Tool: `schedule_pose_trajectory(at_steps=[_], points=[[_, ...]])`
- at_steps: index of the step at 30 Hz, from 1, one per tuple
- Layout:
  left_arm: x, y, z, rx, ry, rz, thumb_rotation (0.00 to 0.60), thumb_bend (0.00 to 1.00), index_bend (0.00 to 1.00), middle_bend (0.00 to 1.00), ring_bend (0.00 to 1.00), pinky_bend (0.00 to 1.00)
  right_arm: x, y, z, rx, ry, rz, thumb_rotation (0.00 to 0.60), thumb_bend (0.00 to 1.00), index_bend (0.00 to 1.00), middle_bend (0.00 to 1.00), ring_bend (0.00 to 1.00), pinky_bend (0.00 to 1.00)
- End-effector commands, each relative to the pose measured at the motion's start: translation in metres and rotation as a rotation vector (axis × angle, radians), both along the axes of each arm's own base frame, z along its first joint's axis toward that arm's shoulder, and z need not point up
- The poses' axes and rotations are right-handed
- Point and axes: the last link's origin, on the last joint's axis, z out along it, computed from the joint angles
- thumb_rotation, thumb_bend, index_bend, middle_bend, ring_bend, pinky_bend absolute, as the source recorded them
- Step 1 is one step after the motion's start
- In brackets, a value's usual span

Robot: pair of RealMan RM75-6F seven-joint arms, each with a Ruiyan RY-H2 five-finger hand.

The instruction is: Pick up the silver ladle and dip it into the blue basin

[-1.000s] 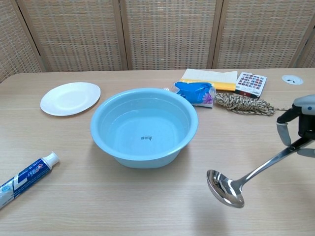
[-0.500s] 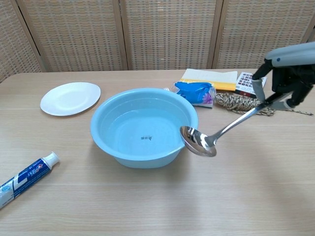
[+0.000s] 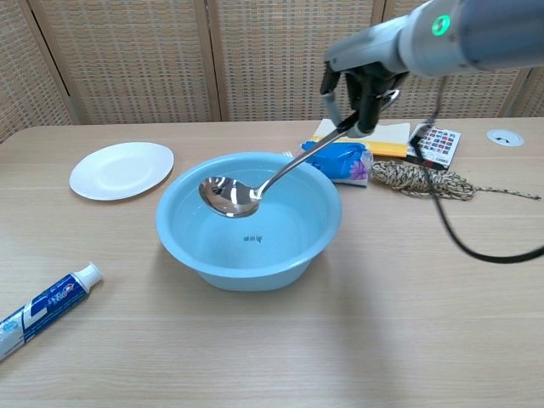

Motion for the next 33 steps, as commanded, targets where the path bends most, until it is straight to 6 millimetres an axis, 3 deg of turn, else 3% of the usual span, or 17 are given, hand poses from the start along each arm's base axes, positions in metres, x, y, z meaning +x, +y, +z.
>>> schedule_pose_trajectory(at_steps=[1,10,18,33], points=[[-0.004,0.003,0.001,0.0,-0.007,0.014,0.6,0.0,0.0,0.0,0.0,0.0,0.032,-0.012,-0.036,-0.059,0.067,0.045,0.6,0.78,0.84,0.99,1.0,1.0],[-0.013,0.006,0.003,-0.009,-0.023,0.04,0.6,0.0,0.0,0.0,0.0,0.0,0.043,-0.026,-0.073,-0.135,0.164,0.155,0.6,0.78,0.84,0.99,1.0,1.0],[-0.014,0.007,0.003,-0.016,-0.03,0.039,0.6,0.0,0.0,0.0,0.0,0.0,0.032,-0.036,-0.076,-0.249,0.262,0.26,0.6,0.78,0.85,1.0,1.0,1.0],[-0.013,0.008,0.0,-0.039,-0.045,0.033,0.6,0.0,0.0,0.0,0.0,0.0,0.009,-0.034,-0.092,-0.402,0.543,0.536,0.6,0.76,0.86,1.0,1.0,1.0]])
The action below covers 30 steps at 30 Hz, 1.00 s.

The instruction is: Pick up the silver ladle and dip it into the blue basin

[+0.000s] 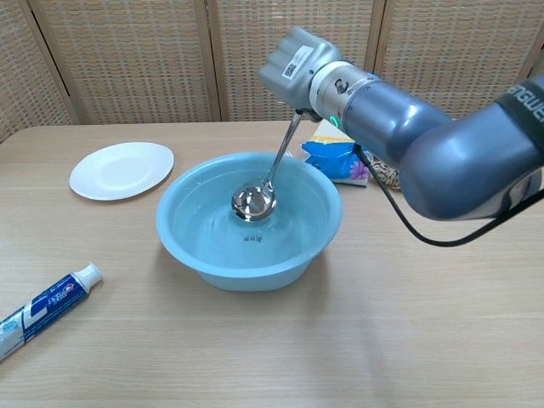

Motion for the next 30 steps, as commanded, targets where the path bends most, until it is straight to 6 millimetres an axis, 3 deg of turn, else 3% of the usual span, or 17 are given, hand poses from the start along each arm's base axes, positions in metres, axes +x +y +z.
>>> schedule_pose_trajectory(at_steps=[1,8,18,23,30], points=[[0.001,0.001,-0.001,-0.009,-0.002,-0.003,0.6,0.0,0.0,0.0,0.0,0.0,-0.01,0.004,-0.008,-0.021,0.093,0.056,0.6,0.76,0.86,1.0,1.0,1.0],[0.002,0.0,-0.001,-0.008,-0.007,-0.01,0.6,0.0,0.0,0.0,0.0,0.0,-0.028,0.013,-0.022,-0.01,0.199,0.056,0.6,0.76,0.86,1.0,1.0,1.0],[0.004,-0.002,-0.001,-0.011,-0.008,-0.021,0.6,0.0,0.0,0.0,0.0,0.0,-0.038,0.031,-0.026,0.007,0.271,-0.03,0.6,0.76,0.86,1.0,1.0,1.0],[0.005,-0.002,-0.001,-0.012,-0.007,-0.023,0.6,0.0,0.0,0.0,0.0,0.0,-0.039,0.04,-0.025,0.049,0.209,-0.136,0.6,0.77,0.86,1.0,1.0,1.0],[0.006,-0.003,-0.001,-0.011,-0.015,-0.024,0.6,0.0,0.0,0.0,0.0,0.0,-0.032,0.045,-0.012,0.147,-0.048,-0.358,0.6,0.77,0.86,1.0,1.0,1.0]])
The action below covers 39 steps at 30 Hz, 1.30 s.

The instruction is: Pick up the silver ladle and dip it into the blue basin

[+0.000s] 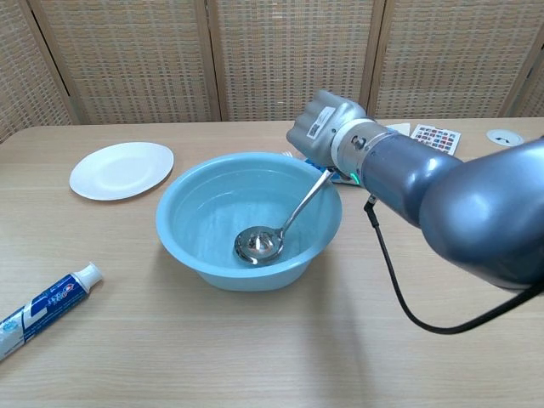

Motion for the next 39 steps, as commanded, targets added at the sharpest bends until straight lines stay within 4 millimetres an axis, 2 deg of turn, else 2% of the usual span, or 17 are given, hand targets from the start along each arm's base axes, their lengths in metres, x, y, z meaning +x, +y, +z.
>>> schedule_pose_trajectory(at_steps=[1,19,28,39], points=[[0.0,0.0,0.0,-0.001,-0.001,-0.001,0.6,0.0,0.0,0.0,0.0,0.0,0.003,0.001,0.012,0.035,-0.163,-0.153,0.6,0.77,0.86,1.0,1.0,1.0],[0.003,0.003,-0.007,-0.027,0.007,-0.009,0.6,0.0,0.0,0.0,0.0,0.0,0.025,-0.013,0.071,0.041,-0.38,-0.274,0.6,0.77,0.86,1.0,1.0,1.0],[0.002,0.003,-0.006,-0.03,0.004,-0.006,0.6,0.0,0.0,0.0,0.0,0.0,0.029,-0.017,0.091,0.03,-0.441,-0.328,0.6,0.77,0.86,1.0,1.0,1.0],[0.001,0.003,-0.006,-0.033,-0.002,0.0,0.6,0.0,0.0,0.0,0.0,0.0,0.041,-0.017,0.107,0.014,-0.463,-0.324,0.6,0.77,0.86,1.0,1.0,1.0]])
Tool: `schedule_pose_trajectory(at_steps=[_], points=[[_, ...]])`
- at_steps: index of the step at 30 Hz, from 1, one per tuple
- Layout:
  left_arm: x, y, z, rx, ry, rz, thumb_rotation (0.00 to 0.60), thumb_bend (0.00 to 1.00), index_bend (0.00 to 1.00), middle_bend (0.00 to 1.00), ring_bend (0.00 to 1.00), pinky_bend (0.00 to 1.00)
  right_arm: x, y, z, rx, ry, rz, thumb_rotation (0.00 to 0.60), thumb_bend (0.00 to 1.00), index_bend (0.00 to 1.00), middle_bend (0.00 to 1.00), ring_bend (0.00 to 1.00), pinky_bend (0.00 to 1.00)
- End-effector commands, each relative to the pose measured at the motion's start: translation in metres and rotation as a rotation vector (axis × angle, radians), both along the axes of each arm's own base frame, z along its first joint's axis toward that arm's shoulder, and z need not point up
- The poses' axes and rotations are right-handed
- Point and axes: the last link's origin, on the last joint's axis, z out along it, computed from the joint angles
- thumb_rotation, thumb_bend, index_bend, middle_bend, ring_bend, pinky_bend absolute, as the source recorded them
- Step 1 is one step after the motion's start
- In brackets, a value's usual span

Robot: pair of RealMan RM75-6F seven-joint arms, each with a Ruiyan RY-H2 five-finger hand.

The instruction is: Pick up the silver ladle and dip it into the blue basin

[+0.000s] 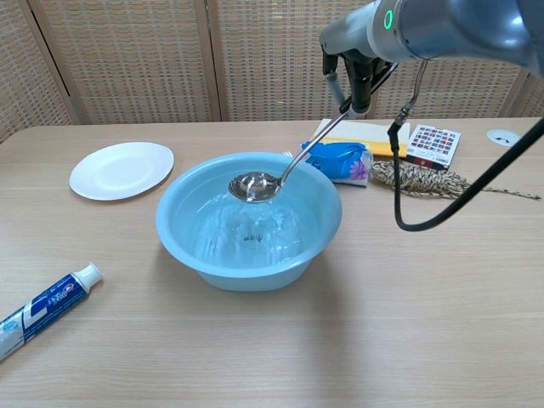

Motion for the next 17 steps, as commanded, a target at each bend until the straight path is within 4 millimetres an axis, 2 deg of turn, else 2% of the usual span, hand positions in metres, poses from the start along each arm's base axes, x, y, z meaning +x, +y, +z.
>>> schedule_pose_trajectory(at_steps=[1,17], points=[[0.0,0.0,0.001,0.002,-0.001,0.002,0.6,0.0,0.0,0.0,0.0,0.0,0.005,0.0,0.005,-0.007,-0.004,0.006,0.6,0.77,0.86,1.0,1.0,1.0],[0.002,0.0,0.001,0.004,-0.003,-0.002,0.6,0.0,0.0,0.0,0.0,0.0,0.028,0.006,0.032,-0.045,-0.026,0.037,0.6,0.77,0.86,1.0,1.0,1.0]])
